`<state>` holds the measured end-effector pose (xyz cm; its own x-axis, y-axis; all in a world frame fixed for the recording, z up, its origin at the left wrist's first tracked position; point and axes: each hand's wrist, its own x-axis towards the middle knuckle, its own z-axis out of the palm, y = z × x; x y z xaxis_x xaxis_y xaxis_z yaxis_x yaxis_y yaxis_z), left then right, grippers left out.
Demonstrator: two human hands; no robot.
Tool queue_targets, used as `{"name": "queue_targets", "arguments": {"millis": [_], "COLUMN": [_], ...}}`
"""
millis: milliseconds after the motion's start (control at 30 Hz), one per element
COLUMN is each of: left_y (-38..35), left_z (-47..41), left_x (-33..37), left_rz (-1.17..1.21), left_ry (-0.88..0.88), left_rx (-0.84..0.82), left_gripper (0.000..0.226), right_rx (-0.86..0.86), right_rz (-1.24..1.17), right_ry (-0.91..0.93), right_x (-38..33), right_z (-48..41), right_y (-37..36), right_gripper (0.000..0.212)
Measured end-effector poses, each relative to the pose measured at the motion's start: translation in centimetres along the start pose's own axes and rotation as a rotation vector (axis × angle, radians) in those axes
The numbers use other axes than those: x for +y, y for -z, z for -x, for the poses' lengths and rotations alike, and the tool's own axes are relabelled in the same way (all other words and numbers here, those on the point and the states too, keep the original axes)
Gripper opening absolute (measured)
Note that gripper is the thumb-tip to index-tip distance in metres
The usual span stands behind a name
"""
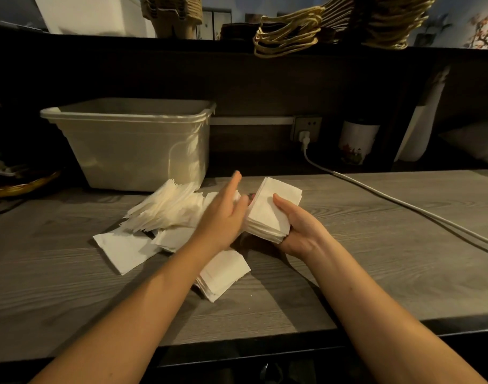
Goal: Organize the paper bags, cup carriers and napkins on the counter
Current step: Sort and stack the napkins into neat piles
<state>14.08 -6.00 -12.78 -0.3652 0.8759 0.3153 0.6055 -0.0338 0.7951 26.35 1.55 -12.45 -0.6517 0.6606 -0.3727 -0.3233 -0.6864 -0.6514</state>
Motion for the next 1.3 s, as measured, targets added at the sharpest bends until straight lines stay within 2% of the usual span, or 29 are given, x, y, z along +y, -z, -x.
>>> {"name": "queue_targets", "arguments": {"millis": [67,133,233,300,367,567,867,1300], "left_y": [1.7,2.8,3.0,2.6,2.4,2.4,3.0,2.8], "left_z": [-0.6,-1.1,-1.2,-1.0,-0.8,-0.8,-0.9,-0.8], "left_x": [-0.7,-1.5,-2.4,-2.7,-2.8,-2.7,-2.7,-2.3], "left_rz": [-0.058,-0.092,-0.305,-0.377,-0.428,-0.551,-0.433,-0.472], "left_ry": [-0.045,-0.01,0.035,0.046,0.037,0.029,0.024,-0.024], "left_rx": [0.168,0.236,0.081,-0.047,-0.095,-0.146,-0.179,-0.187], "left_gripper": [0.046,0.04,0.041,0.042,0.042,0.047,0.039,0.047], "right_rx": [0.016,0.034,0.042,0.04,0.035,0.025,0.007,0.004], "right_rz": [-0.034,-0.048,-0.066,-0.054,-0.038,-0.023,-0.017,-0.021], "right_ry": [0.001,0.002,-0.002,-0.001,0.007,0.004,0.012,0.008], "right_x": [-0.1,-0.2,-0.2,-0.4,-0.4,-0.4,-0.5,-0.6], "right_z": [-0.2,-0.3,-0.4,-0.4,-0.2,-0.2,0.0,-0.3], "right_y": [0.1,0.3,0.4,0.5,0.4,0.4,0.3,0.6], "right_gripper": [0.043,0.046,0.045,0.044,0.042,0.045,0.044,0.048]}}
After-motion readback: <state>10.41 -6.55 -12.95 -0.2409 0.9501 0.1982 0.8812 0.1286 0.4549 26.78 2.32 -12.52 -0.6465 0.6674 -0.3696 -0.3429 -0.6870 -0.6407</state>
